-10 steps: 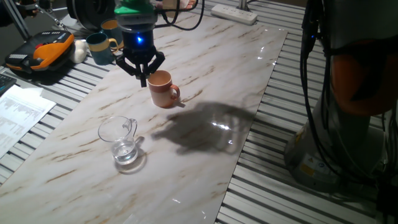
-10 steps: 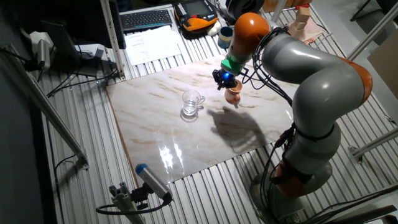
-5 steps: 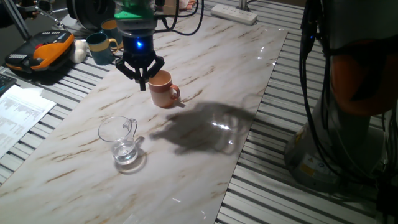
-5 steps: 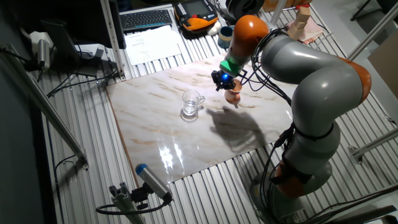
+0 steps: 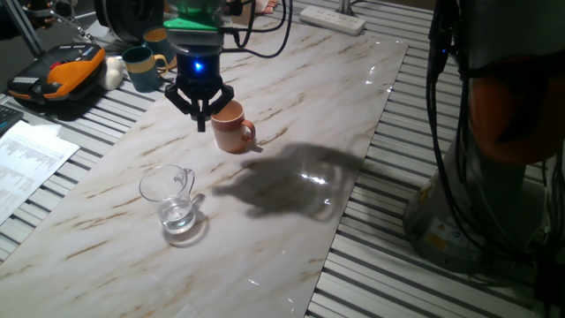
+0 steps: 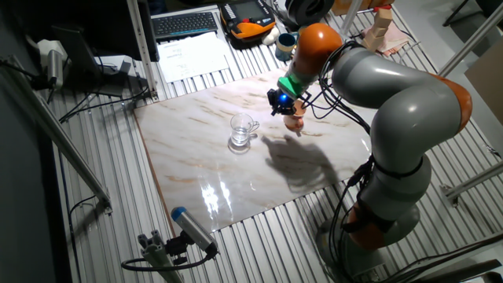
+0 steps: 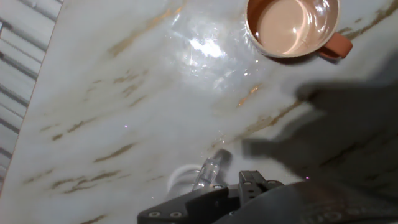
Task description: Pour the water from one cup into another empty cup
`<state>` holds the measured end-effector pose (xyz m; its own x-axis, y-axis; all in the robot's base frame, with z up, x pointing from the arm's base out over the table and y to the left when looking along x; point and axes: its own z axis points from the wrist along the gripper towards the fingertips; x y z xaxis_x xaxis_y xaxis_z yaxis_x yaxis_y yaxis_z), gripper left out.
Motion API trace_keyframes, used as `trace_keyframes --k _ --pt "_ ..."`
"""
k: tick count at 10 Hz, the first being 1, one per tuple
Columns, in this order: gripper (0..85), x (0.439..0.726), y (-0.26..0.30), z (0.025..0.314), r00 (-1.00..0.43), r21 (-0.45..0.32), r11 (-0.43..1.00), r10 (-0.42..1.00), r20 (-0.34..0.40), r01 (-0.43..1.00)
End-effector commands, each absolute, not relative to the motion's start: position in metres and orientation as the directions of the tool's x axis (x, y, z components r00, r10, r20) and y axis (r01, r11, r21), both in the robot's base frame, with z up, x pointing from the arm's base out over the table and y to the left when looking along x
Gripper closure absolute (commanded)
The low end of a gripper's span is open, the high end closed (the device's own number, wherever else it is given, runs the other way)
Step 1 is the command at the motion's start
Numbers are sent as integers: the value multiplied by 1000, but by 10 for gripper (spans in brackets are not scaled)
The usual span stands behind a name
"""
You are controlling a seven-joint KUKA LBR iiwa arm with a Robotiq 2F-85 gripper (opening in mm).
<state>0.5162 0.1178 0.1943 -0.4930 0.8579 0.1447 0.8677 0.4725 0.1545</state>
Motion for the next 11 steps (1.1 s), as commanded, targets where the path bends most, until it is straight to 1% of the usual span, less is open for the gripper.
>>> trace_keyframes --k 1,5,7,9,11 --pt "850 516 118 194 -477 160 454 865 156 876" --pt "850 517 119 194 -484 128 467 853 196 875" --pt "850 518 120 194 -468 142 447 855 222 883" --pt "850 518 122 194 -445 136 425 866 226 895" --pt "850 519 126 196 -426 90 416 877 222 905"
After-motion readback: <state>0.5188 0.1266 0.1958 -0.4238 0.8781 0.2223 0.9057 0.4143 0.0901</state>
